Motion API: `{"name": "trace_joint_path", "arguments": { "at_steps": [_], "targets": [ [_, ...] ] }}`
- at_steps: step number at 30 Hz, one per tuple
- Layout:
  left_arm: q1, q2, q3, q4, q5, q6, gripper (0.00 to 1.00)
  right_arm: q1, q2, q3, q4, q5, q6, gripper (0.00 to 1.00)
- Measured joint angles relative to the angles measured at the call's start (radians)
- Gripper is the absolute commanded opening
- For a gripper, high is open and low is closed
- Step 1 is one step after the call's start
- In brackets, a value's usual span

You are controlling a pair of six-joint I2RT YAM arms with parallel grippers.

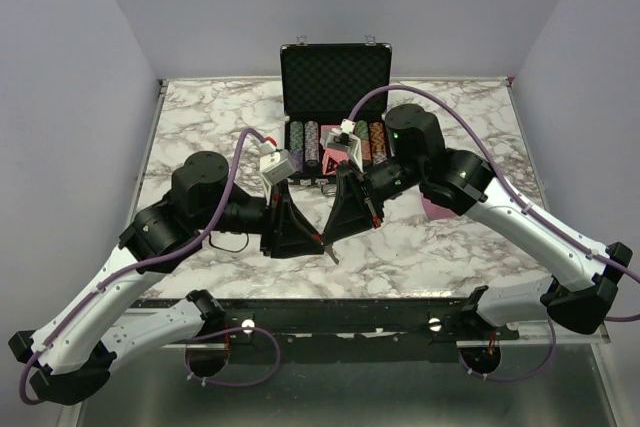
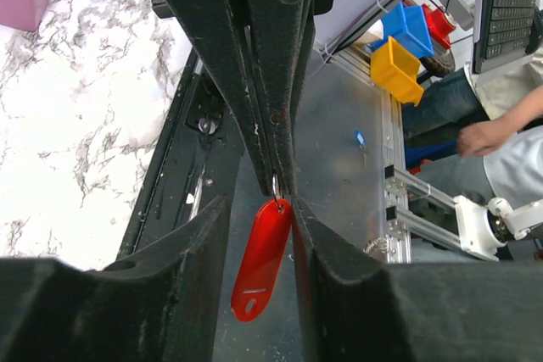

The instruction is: Remove the keys from the keyring

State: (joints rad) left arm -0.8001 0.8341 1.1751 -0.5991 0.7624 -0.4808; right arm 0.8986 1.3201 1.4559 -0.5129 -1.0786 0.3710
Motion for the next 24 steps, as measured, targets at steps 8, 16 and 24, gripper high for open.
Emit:
{"name": "trace_joint_path", "arguments": {
  "at_steps": [8,16,24],
  "targets": [
    [0.0,-0.001,0.0,0.013,0.013,-0.008,0.17,0.0,0.002,0.0,0.004,0.002,0.0,0.01],
    [0.0,-0.002,-0.006,0.014,0.012,-0.033,0.0,0.0,0.003,0.0,0.008,0.013,-0.004,0.01],
    [0.0,-0.012,-0.02,0.021,-0.031,-0.066,0.0,0.0,0.003,0.0,0.013,0.04,-0.002,0.17]
  ]
}}
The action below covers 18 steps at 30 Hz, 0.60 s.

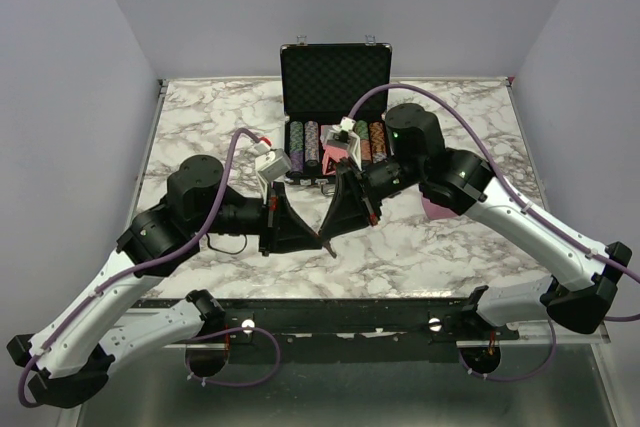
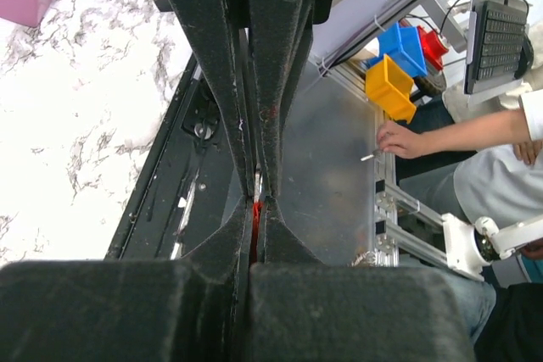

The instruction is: Remove the keys from the keyring

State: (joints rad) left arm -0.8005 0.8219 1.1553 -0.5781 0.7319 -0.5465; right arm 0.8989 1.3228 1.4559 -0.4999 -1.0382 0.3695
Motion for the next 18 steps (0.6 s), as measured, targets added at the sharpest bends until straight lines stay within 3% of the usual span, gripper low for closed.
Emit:
{"name": "trace_joint_path", "arguments": {
  "at_steps": [5,9,18],
  "targets": [
    [0.0,-0.017,-0.026,0.025,-0.031,-0.02,0.0,0.0,-0.003,0.0,0.013,0.024,0.031,0.46],
    [0.0,-0.017,-0.039,0.039,-0.066,-0.032,0.0,0.002,-0.016,-0.002,0.07,0.058,0.061,0.6],
    [0.001,-0.026,-0.043,0.092,-0.139,-0.077,0.0,0.009,-0.077,-0.053,0.199,0.178,0.137,0.64]
  ]
}}
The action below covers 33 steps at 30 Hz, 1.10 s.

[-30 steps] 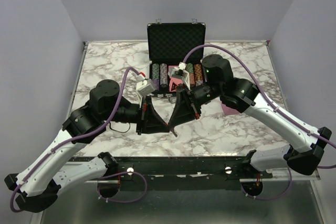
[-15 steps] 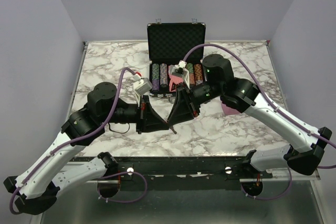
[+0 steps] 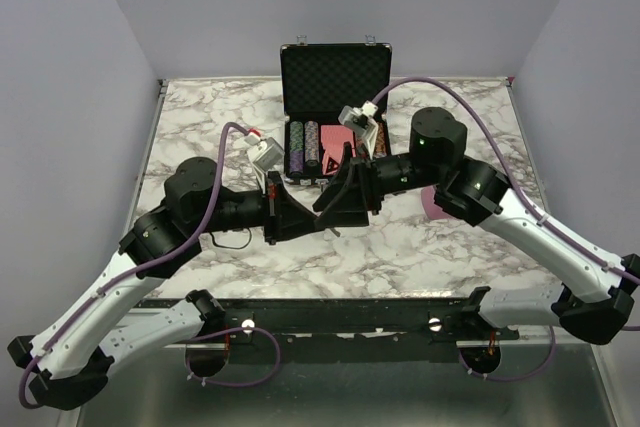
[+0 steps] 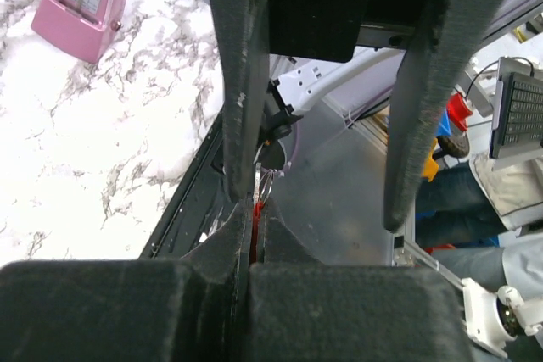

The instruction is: Remove the keys from the keyring

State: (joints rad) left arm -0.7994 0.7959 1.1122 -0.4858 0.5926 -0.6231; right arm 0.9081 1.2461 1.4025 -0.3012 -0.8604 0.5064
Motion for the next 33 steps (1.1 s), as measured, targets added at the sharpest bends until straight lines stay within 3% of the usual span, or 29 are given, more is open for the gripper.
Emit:
{"name": "trace_joint_path", "arguments": {
  "at_steps": [11,26,33],
  "targets": [
    [0.0,-0.035,0.0,0.052,-0.063,-0.052,0.0,0.002,-0.083,-0.064,0.145,0.208,0.134,0.61],
    [0.0,-0.049,0.0,0.105,-0.135,-0.122,0.0,0.002,-0.091,-0.091,0.173,0.258,0.174,0.55],
    [0.0,-0.058,0.0,0.116,-0.159,-0.137,0.0,0.002,-0.102,-0.098,0.173,0.269,0.174,0.44]
  ]
}}
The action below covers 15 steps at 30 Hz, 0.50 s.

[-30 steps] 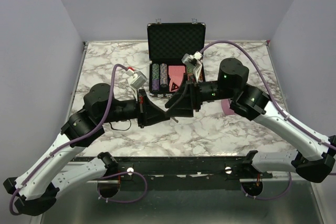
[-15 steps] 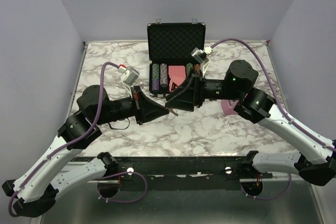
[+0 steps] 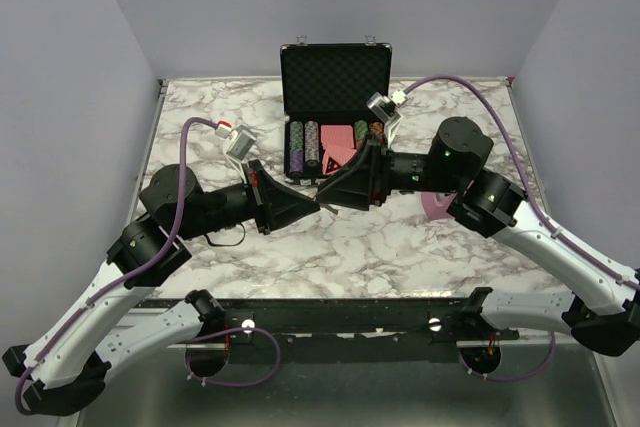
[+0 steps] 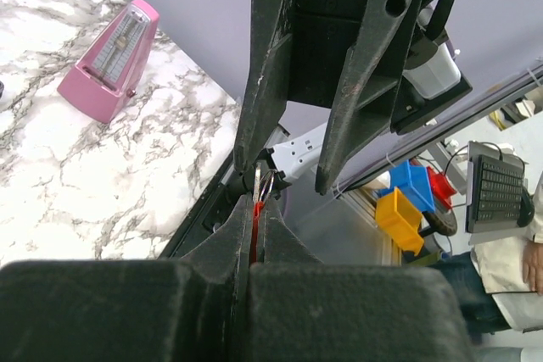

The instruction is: Remove the keys from the keyring

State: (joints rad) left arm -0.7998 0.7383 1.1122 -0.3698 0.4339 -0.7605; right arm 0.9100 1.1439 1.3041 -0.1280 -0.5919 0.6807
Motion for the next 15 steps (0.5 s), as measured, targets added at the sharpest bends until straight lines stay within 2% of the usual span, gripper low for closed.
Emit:
{"name": "trace_joint_path", "arguments": {
  "at_steps": [11,15],
  "targets": [
    [0.0,-0.01,0.0,0.018,-0.015,-0.017,0.0,0.0,-0.009,-0.021,0.0,0.003,0.0,0.44],
    [0.0,-0.01,0.0,0.026,-0.015,-0.019,0.0,0.0,-0.009,-0.026,0.002,0.003,0.0,0.39]
  ]
}}
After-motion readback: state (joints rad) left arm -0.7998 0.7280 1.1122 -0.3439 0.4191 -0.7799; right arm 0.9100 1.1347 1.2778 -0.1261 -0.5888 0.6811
